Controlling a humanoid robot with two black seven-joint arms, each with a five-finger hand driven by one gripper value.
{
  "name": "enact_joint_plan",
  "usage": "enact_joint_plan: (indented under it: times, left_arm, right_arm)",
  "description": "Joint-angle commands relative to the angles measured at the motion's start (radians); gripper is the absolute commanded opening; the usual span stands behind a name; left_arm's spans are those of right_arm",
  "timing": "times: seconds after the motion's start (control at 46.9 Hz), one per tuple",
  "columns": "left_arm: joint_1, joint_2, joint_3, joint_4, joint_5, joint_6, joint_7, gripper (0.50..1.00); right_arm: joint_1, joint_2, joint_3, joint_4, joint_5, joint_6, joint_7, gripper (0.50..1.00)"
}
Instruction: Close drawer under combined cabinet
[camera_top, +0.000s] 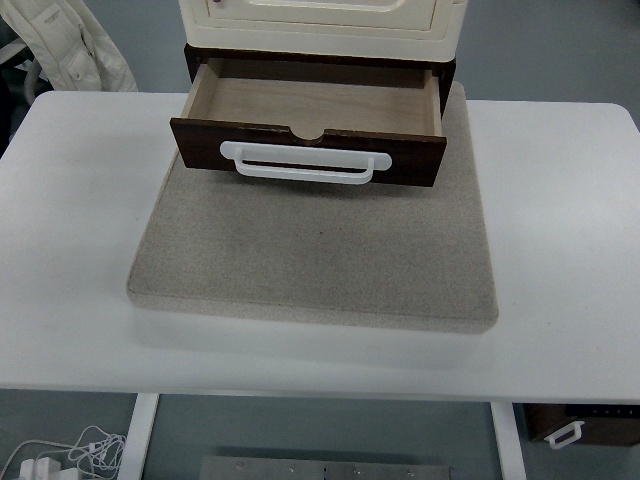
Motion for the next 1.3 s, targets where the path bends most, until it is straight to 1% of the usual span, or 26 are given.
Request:
enact_joint_plan:
  times: [0.0,0.128,0.32,0.533,0.703,0.959,1.108,1.279]
  left_arm:
    - [-0.023,0.024,0.007,-0.08,0.003,0.012,0.0,1.0]
    - [-0.061,0.067,0.031,-0.198,0.015,0.016,0.002,1.0]
    - [-0.089,0.1,0.064,-0.357,0.054,0.027,0.002,1.0]
    - [-0.124,0.118,0.119,-0.434,0.179,0.027,0.012,1.0]
    - [-0.117,0.118,0.119,-0.509,0.307,0.022,0.015,1.0]
    - [-0.12,0.143,0.186,-0.681,0.311,0.03,0.015,1.0]
    - [-0.126,0.17,0.269,-0.796,0.313,0.032,0.015,1.0]
    - [-0.159,0.192,0.361,-0.896,0.314,0.032,0.015,1.0]
  right_arm:
    - [0.0,0.0,0.0,0.0,0.0,0.0,0.0,0.952]
    - [0.0,0.0,0.0,0.0,0.0,0.0,0.0,0.952]
    - [-0.001,0.0,0.0,0.0,0.0,0.0,0.0,0.952]
    - [-0.001,0.0,0.0,0.0,0.0,0.0,0.0,0.952]
    - [0.0,0.0,0.0,0.0,0.0,0.0,0.0,0.952]
    - [0.0,0.0,0.0,0.0,0.0,0.0,0.0,0.952]
    - [0.0,0.0,0.0,0.0,0.0,0.0,0.0,0.952]
    - [0.0,0.0,0.0,0.0,0.0,0.0,0.0,0.952]
